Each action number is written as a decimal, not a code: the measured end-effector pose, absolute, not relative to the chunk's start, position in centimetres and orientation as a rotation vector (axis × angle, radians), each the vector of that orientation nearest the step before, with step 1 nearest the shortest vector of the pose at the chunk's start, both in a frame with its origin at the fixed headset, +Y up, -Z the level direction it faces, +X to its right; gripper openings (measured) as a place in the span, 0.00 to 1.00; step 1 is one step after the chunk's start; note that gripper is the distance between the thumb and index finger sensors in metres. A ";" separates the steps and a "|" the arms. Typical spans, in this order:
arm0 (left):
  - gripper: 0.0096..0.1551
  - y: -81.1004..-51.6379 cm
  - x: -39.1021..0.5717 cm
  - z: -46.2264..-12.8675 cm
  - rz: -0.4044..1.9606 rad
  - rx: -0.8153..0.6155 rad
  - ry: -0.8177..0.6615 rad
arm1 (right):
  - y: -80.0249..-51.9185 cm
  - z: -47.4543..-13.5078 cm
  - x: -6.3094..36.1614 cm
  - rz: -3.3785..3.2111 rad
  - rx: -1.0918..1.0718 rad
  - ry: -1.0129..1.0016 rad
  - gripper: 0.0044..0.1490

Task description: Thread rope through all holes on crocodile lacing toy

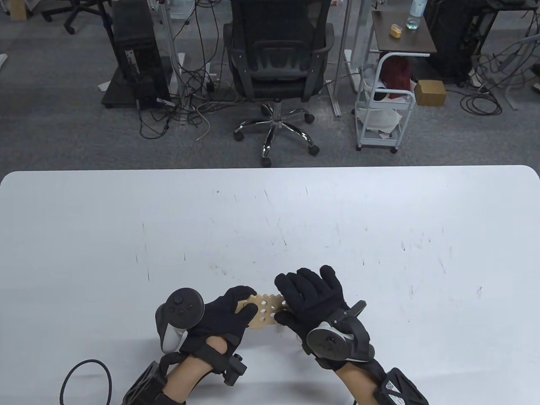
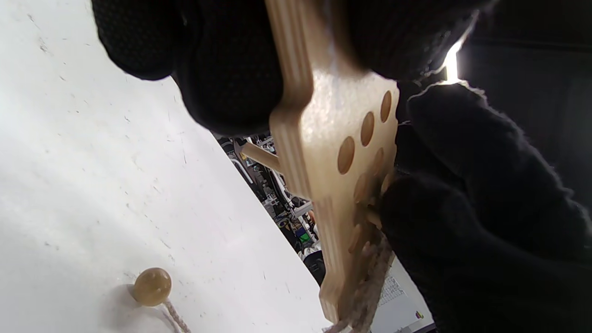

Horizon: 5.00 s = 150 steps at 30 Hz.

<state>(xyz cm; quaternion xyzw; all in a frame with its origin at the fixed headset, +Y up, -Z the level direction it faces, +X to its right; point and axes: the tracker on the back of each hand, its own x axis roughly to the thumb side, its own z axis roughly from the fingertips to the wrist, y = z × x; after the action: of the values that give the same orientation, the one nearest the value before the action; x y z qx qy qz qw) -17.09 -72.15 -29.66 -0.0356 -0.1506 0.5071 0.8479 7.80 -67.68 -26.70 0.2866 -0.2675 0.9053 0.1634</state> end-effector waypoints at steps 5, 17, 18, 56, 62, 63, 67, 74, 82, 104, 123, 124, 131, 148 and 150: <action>0.31 -72.0 -16.9 -29.5 1.063 -0.074 -0.331 | -67.7 -26.9 8.0 2.599 0.792 -0.744 0.50; 0.31 -71.9 -17.6 -29.8 1.080 -0.059 -0.293 | -67.4 -27.1 8.6 2.531 0.749 -0.755 0.47; 0.30 -71.9 -17.7 -29.9 1.083 -0.058 -0.288 | -67.2 -27.1 8.8 2.526 0.733 -0.761 0.46; 0.30 -70.9 -20.6 -31.1 1.236 0.012 -0.315 | -69.4 -32.2 16.2 2.352 0.264 -0.464 0.30; 0.30 -70.8 -20.5 -31.1 1.261 0.010 -0.343 | -70.1 -32.1 14.8 2.307 0.338 -0.359 0.31; 0.30 -70.8 -20.5 -31.0 1.269 0.009 -0.346 | -70.2 -32.0 14.5 2.305 0.353 -0.347 0.31; 0.30 -70.7 -20.4 -31.0 1.279 0.011 -0.361 | -70.4 -31.7 13.4 2.276 0.430 -0.300 0.32; 0.30 -70.6 -20.1 -30.7 1.316 -0.002 -0.384 | -70.9 -31.3 11.9 2.207 0.557 -0.233 0.33; 0.30 -70.6 -19.8 -30.4 1.345 -0.020 -0.411 | -71.1 -30.7 10.3 2.083 0.663 -0.141 0.35; 0.30 -70.1 -19.2 -29.8 1.367 -0.027 -0.436 | -71.2 -30.2 9.6 1.993 0.659 -0.143 0.25; 0.30 -70.4 -20.4 -30.6 1.381 0.004 -0.355 | -70.4 -31.2 12.3 2.002 0.521 -0.263 0.27; 0.30 -70.4 -20.5 -30.6 1.380 0.005 -0.352 | -70.3 -31.3 12.5 2.001 0.513 -0.269 0.27; 0.30 -70.5 -20.9 -30.8 1.383 0.014 -0.328 | -70.0 -31.7 13.8 2.000 0.453 -0.312 0.27; 0.30 -71.1 -22.3 -31.6 1.388 0.039 -0.237 | -69.7 -32.7 17.1 1.972 0.315 -0.383 0.26; 0.30 -71.2 -22.4 -31.7 1.389 0.040 -0.228 | -69.6 -32.7 17.4 1.966 0.304 -0.393 0.26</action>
<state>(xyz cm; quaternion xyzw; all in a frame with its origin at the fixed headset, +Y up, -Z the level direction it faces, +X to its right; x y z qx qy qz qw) -22.44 -71.19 -31.74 0.0186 -0.1048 0.6384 0.7623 17.39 -69.60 -32.72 0.1274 -0.1644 0.8231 0.5285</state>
